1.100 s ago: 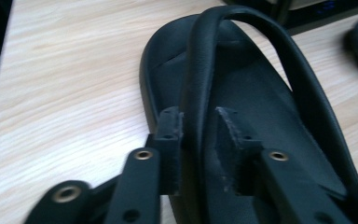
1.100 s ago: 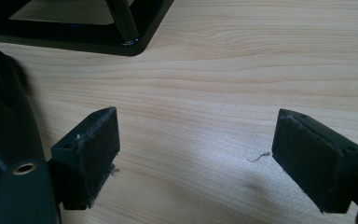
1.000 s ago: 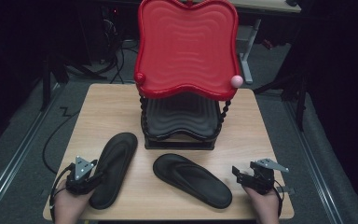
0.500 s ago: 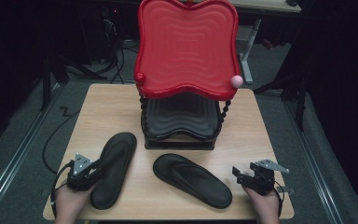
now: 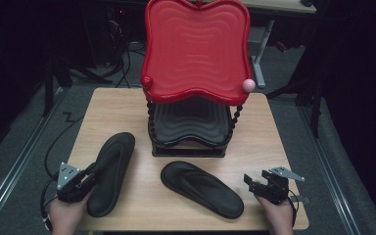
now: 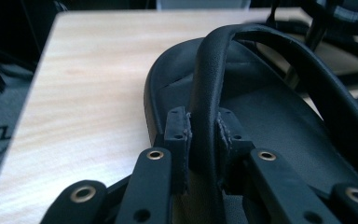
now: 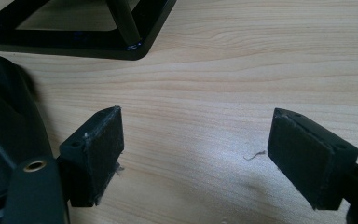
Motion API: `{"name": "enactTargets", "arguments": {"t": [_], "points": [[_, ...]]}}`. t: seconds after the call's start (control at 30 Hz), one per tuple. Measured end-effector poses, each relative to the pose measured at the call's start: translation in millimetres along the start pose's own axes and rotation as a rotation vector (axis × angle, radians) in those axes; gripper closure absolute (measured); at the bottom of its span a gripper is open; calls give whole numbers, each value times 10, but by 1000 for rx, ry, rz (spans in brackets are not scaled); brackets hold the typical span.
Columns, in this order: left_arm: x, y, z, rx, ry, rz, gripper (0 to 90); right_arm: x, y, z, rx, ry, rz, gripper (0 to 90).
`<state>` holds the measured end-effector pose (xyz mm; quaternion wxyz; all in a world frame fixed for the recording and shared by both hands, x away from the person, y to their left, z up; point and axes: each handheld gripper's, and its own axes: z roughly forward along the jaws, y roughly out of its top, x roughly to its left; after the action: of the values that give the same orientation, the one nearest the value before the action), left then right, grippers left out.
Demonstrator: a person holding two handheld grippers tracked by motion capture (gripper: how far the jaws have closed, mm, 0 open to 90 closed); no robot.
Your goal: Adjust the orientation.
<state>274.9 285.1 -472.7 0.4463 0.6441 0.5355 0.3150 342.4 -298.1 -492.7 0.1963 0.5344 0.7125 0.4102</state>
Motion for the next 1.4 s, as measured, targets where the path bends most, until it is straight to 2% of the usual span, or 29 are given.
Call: {"name": "enactTargets", "arguments": {"t": [0.03,0.07,0.1,0.17,0.4,0.5,0.57,0.73,0.77,0.87,0.97,1.13,1.17,1.2,1.3,1.33,1.37,1.4], "points": [[0,11,-21,-14,2,-1,773,0,0,0,0,0,0,186],[-11,44,-82,-55,8,-2,773,-1,0,1,0,2,-1,189],[-11,44,-82,-55,8,-2,773,-1,0,1,0,2,-1,189],[-36,80,-148,-99,13,4,773,-1,0,1,1,3,0,192],[-201,228,-404,-249,34,25,779,22,2,0,0,15,15,202],[-225,254,-446,-267,29,28,780,25,4,0,-2,20,12,202],[-245,270,-470,-278,18,28,780,26,10,-8,-3,27,27,202],[-281,278,-487,-274,-4,35,782,28,21,-25,-16,34,34,191],[-302,251,-505,-265,-21,24,782,35,23,-29,-20,38,32,174],[-337,198,-523,-257,-36,10,783,50,20,-36,-27,52,25,152],[-411,131,-537,-231,-55,17,783,67,22,-45,-38,61,21,153],[-570,114,-535,-219,-96,43,783,152,29,-58,-56,65,-1,194],[-646,122,-533,-218,-111,60,783,189,36,-62,-61,71,-2,194],[-646,122,-533,-218,-111,60,784,189,36,-62,-61,71,-2,194],[-793,129,-512,-218,-141,90,784,272,54,-78,-78,81,-20,200],[-825,131,-506,-216,-148,95,784,315,55,-94,-86,78,-31,217],[-919,137,-485,-217,-164,108,785,379,51,-126,-104,63,-48,239],[-919,137,-485,-217,-164,108,785,379,51,-126,-104,63,-48,239]]}}
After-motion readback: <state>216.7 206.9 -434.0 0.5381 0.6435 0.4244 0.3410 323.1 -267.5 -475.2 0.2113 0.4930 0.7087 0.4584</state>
